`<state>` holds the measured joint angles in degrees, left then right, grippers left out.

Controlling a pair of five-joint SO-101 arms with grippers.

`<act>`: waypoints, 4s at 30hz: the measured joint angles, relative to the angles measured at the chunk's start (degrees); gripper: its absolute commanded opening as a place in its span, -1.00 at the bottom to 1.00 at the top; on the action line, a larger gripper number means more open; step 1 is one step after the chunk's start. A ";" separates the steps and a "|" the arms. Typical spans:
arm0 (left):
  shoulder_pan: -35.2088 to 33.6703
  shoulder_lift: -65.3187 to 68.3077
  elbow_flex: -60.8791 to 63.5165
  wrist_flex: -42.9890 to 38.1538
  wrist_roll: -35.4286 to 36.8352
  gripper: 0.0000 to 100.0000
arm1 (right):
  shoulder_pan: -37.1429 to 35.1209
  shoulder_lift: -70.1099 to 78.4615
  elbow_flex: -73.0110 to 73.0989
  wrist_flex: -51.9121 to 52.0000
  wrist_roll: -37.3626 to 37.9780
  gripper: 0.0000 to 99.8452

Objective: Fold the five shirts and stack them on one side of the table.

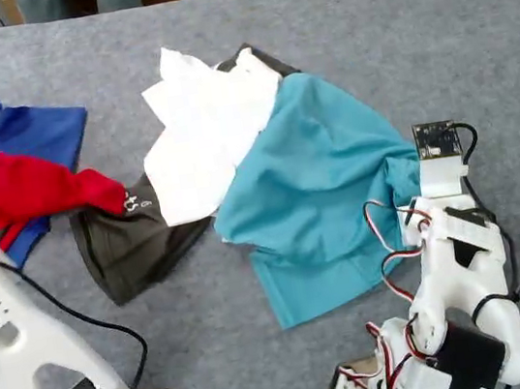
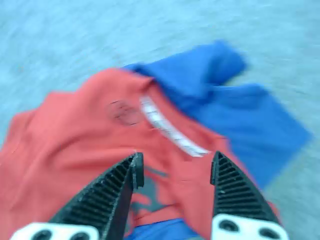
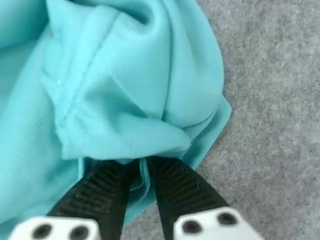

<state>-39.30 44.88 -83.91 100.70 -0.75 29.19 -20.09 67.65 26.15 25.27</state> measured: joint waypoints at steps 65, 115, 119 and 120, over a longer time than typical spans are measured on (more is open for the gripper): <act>7.82 -7.30 -6.86 -4.75 3.69 -0.94 | 0.00 0.00 0.00 0.00 0.00 -0.97; -10.11 -82.99 107.34 -17.14 -19.60 -0.59 | -33.49 -11.08 -48.62 55.47 18.20 -0.55; -10.11 -89.14 114.37 -17.85 -19.78 -0.59 | -34.55 -2.20 -56.62 55.91 16.44 -0.55; -10.11 -90.11 115.60 -18.02 -19.78 -0.59 | -35.16 0.53 -58.64 56.00 16.35 -0.55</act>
<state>-49.41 -45.23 31.69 82.68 -20.53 -5.98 -19.56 9.01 82.15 41.63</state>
